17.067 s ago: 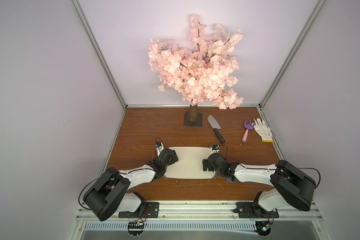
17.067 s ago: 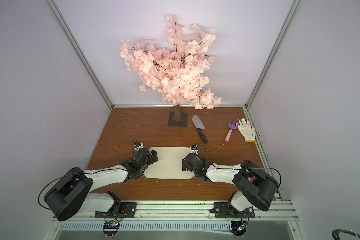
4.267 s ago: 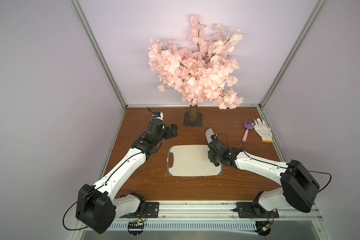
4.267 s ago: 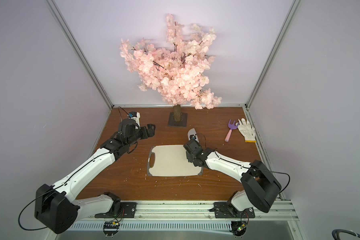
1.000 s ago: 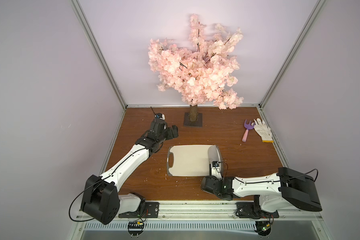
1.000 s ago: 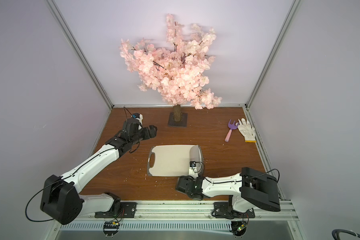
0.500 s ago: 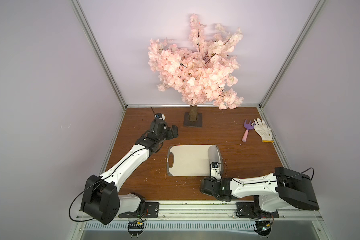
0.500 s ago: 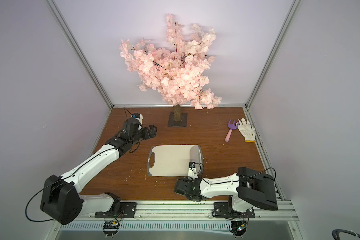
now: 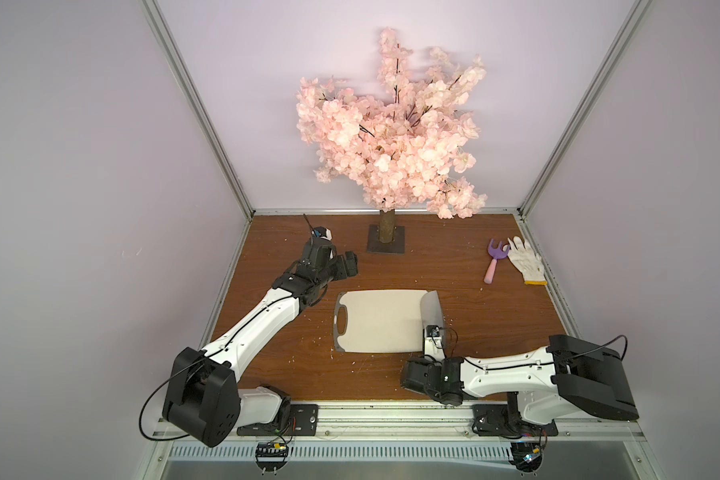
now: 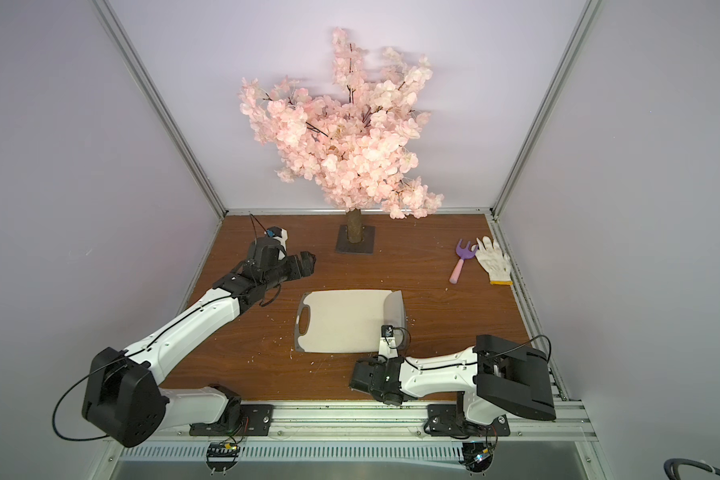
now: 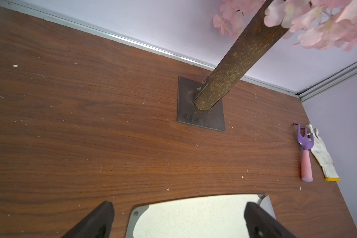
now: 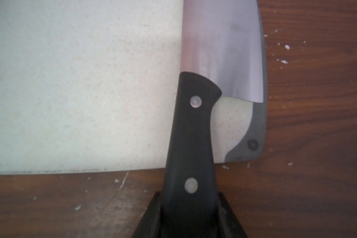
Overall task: Align the knife with the edge of the cutting board
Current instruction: Place the knife at the edge of the cutting board.
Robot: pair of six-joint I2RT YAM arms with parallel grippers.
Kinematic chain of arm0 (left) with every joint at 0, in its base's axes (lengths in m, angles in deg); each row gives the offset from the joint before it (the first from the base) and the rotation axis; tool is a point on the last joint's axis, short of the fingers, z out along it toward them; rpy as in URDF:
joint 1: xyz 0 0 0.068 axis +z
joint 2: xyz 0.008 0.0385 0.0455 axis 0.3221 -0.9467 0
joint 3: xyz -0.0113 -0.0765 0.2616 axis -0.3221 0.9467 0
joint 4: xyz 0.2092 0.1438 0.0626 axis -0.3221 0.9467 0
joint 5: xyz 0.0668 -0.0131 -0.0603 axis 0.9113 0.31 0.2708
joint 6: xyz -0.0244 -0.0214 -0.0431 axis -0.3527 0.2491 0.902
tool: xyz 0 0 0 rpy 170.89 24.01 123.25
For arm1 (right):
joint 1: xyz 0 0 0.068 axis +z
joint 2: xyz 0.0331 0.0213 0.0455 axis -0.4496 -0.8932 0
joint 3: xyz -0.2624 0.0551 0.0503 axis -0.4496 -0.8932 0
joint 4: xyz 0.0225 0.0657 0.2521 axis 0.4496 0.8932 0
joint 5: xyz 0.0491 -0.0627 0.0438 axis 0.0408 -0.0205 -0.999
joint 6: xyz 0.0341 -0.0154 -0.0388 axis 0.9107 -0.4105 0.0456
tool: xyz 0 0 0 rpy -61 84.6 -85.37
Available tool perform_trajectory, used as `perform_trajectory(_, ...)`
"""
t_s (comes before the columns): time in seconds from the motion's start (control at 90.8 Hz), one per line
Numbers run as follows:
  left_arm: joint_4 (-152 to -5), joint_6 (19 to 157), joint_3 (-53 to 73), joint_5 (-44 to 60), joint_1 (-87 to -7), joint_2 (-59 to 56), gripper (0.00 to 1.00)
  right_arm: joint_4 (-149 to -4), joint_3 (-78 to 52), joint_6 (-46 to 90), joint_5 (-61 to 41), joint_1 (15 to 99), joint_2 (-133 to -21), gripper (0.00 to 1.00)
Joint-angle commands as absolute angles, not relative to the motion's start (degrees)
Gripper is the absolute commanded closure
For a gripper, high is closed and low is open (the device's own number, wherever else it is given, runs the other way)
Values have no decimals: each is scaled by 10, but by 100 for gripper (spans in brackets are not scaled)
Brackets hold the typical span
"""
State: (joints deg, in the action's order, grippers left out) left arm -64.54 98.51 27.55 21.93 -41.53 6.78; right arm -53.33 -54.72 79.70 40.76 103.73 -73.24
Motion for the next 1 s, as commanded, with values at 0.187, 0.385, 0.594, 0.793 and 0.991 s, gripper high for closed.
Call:
perform_trajectory(0.187,-633,970,255,224,-433,53,0,-503,-525,793,436,1046,-726,50)
perform_trajectory(0.385,-622,974,251,230,-459,44,0,-510,-518,761,445,1050,-682,24)
perform_trajectory(0.594,-617,983,247,217,-462,31,0,-524,-542,749,443,1050,-630,15)
perform_trajectory(0.793,-618,989,249,210,-468,25,0,-536,-559,731,456,1034,-589,9)
perform_trajectory(0.991,-606,1006,246,220,-503,25,0,-564,-566,635,417,954,-520,1)
